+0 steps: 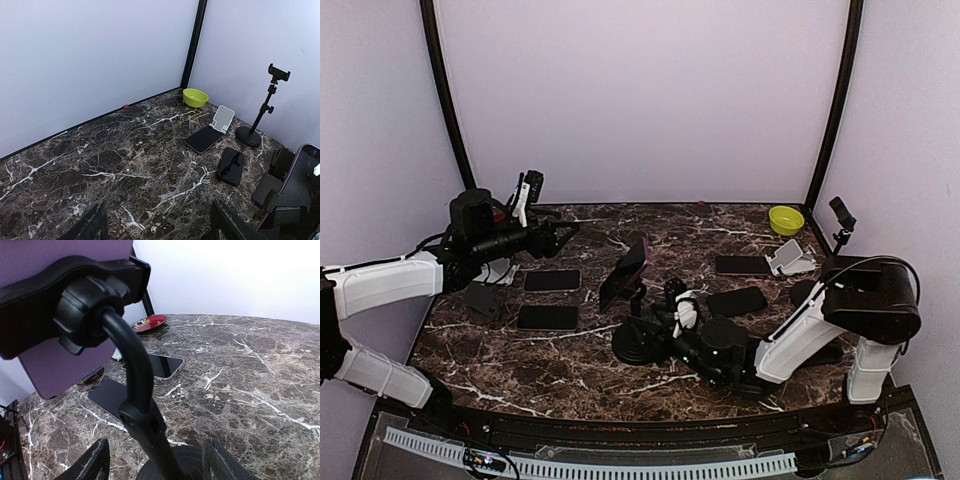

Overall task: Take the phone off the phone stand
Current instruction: Adjust the phone stand with the phone at the center of the board.

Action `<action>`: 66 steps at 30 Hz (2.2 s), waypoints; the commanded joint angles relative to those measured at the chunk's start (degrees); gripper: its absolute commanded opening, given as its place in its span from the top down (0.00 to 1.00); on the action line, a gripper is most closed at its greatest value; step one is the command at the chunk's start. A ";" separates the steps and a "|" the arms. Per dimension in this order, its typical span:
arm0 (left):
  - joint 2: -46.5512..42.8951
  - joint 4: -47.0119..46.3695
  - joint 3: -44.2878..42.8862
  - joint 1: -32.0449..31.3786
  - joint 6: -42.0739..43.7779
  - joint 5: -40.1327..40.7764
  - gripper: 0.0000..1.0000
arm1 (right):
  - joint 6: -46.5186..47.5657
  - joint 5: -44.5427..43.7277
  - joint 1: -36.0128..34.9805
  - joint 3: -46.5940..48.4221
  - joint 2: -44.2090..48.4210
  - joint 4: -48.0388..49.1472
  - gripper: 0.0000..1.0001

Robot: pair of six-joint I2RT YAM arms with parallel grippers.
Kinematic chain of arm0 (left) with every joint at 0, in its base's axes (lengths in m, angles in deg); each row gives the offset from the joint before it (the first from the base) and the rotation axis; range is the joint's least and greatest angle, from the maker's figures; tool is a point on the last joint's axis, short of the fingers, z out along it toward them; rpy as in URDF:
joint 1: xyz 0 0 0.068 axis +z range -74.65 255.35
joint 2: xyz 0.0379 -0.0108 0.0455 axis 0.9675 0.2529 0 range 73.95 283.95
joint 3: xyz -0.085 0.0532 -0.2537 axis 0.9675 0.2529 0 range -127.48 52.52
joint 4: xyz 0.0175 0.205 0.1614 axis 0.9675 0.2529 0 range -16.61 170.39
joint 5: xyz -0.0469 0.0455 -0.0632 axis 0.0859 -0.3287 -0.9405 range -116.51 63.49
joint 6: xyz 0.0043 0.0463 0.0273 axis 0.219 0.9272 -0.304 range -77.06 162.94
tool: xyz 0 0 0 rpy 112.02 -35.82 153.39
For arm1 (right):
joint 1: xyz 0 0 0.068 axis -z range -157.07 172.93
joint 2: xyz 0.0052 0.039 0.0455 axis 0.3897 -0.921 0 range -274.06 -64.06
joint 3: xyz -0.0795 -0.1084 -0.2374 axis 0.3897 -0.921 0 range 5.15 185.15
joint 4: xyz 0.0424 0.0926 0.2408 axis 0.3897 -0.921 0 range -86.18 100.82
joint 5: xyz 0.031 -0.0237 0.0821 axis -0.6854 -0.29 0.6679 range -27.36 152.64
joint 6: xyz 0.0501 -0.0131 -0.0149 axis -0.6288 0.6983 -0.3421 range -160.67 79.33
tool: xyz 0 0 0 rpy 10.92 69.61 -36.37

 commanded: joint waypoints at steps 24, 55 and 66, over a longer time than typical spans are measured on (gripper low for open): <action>-2.63 0.92 -0.21 0.22 0.84 0.31 0.29 | 13.10 13.30 4.33 3.98 -5.24 5.35 1.00; -8.51 12.81 1.59 0.33 13.51 -17.40 0.29 | 21.95 79.29 19.44 7.55 -6.24 4.06 0.88; -8.54 12.28 3.16 0.18 18.20 -17.42 0.29 | 22.02 80.07 22.59 4.86 -4.23 3.20 0.52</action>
